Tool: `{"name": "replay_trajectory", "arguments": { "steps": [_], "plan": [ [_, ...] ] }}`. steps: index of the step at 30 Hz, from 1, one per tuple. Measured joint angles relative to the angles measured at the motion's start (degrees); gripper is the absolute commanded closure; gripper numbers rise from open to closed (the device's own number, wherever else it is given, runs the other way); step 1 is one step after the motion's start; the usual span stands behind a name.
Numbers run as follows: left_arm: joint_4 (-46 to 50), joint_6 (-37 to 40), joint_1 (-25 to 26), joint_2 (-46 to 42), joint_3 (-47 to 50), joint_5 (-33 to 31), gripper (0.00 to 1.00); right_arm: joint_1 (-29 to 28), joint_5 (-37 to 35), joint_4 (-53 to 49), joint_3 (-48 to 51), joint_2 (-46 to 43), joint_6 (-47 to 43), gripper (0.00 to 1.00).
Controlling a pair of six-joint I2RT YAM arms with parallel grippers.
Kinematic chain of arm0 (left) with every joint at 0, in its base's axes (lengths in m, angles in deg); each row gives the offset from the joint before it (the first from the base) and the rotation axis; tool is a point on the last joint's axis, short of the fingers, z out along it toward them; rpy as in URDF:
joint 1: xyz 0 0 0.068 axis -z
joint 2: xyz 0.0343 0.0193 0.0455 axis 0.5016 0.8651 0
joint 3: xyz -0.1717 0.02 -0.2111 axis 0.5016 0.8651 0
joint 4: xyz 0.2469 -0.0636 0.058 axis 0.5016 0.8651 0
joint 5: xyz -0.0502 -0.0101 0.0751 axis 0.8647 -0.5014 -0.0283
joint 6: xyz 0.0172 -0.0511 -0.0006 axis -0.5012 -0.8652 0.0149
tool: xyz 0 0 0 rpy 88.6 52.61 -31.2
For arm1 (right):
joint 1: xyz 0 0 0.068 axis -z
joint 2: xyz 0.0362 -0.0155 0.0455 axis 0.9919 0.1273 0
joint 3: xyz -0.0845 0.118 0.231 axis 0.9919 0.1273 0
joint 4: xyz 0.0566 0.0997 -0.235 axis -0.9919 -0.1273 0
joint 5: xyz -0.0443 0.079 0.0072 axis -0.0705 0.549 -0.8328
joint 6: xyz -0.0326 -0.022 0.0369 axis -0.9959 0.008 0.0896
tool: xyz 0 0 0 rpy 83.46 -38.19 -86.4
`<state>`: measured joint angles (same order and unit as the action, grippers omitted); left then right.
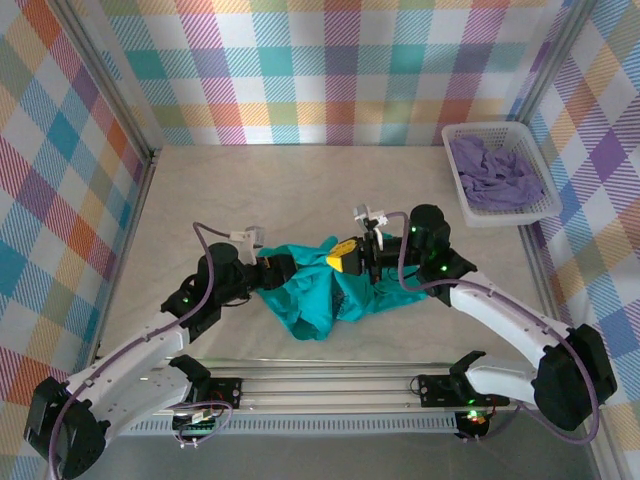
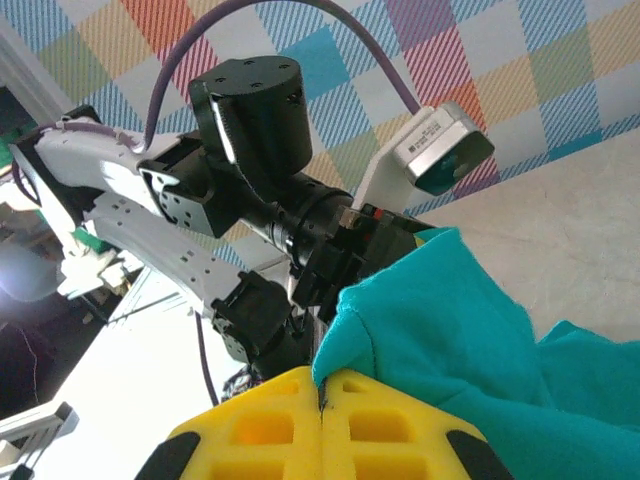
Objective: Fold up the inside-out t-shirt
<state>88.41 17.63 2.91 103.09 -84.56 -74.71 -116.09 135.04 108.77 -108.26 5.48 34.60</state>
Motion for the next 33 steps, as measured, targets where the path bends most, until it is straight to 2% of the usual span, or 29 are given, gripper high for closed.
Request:
{"name": "replay_trajectory", "arguments": {
  "steps": [2,5,7,9,14,20,24,26,30,33],
  "plan": [
    [2.84,1.62,0.42,-0.44,-0.37,-1.6,0.41,0.59,1.33,-2.27,-0.9,0.2,-1.55,1.0],
    [7.26,4.31,1.86,-1.16,-2.01,-5.4,0.3,1.09,2.27,-5.6,-1.81,0.81,-3.39,1.0],
    [10.1,6.6,3.41,-1.57,-3.76,-8.74,0.21,1.14,2.34,-7.43,-2.51,1.51,-3.72,1.0],
    [12.41,8.96,5.86,-1.64,-5.7,-12.33,0.18,1.14,2.32,-9.09,-3.58,2.58,-3.63,1.0],
    [17.49,15.67,13.79,0.33,-11.23,-23.19,0.14,1.14,2.32,-11.89,-6.56,5.22,-1.77,1.0],
    [21.03,24.41,21.14,7.23,-17.77,-35.71,0.16,1.14,2.29,-17.18,-9.57,6.43,-0.39,1.0],
    [21.64,28.98,23.21,10.32,-20.61,-39.8,0.22,1.18,1.88,-21.68,-11.61,6.71,-0.37,1.0],
    [21.57,30.73,23.98,10.71,-21.03,-40.54,0.3,1.44,1.68,-23.21,-12.37,6.99,-0.13,1.0],
    [21.46,33.27,24.57,10.51,-20.98,-42.27,0.54,2.38,1.66,-25.03,-12.96,7.39,1.36,1.0],
    [21.03,34.27,24.57,8.59,-20.35,-43.06,0.79,3.04,1.68,-26.23,-13.03,7.48,1.75,1.0]
  ]
}}
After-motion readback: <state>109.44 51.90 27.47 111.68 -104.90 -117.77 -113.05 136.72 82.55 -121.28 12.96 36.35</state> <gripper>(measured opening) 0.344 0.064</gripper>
